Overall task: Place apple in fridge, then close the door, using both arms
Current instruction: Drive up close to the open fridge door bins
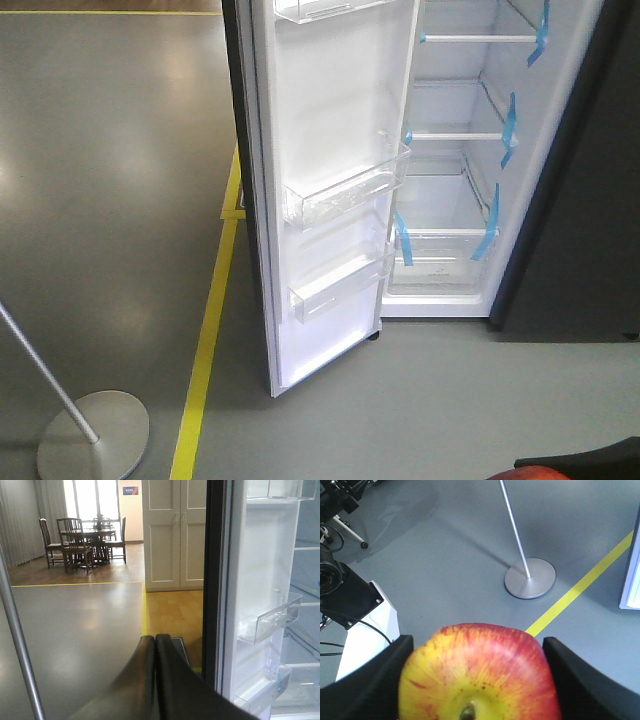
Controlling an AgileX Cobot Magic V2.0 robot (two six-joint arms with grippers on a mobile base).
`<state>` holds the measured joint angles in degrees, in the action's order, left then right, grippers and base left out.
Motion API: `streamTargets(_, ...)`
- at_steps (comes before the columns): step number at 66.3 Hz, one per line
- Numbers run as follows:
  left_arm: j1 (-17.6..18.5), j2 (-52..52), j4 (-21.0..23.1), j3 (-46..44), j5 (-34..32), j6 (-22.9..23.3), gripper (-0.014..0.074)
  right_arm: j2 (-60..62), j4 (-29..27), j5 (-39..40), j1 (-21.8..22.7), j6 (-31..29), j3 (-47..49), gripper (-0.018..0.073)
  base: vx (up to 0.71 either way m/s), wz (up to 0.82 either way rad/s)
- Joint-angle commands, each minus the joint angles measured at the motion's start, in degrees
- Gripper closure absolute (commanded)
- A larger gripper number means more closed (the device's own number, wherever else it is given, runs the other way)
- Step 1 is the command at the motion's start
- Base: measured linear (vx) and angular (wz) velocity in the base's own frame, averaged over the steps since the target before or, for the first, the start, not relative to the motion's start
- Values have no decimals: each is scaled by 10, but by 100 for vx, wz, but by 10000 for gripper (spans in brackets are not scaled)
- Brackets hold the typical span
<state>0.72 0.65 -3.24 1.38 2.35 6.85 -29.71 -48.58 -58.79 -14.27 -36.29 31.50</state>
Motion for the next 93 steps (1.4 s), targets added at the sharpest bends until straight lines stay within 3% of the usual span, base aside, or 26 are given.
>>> streamTargets(1, -2, 8, 0, -10, -43, 3, 603, -1, -30, 22, -1, 0, 16, 447, 15, 0)
streamTargets(93, -2, 8, 0, -10, -43, 3, 603, -1, -30, 22, -1, 0, 16, 447, 13, 1)
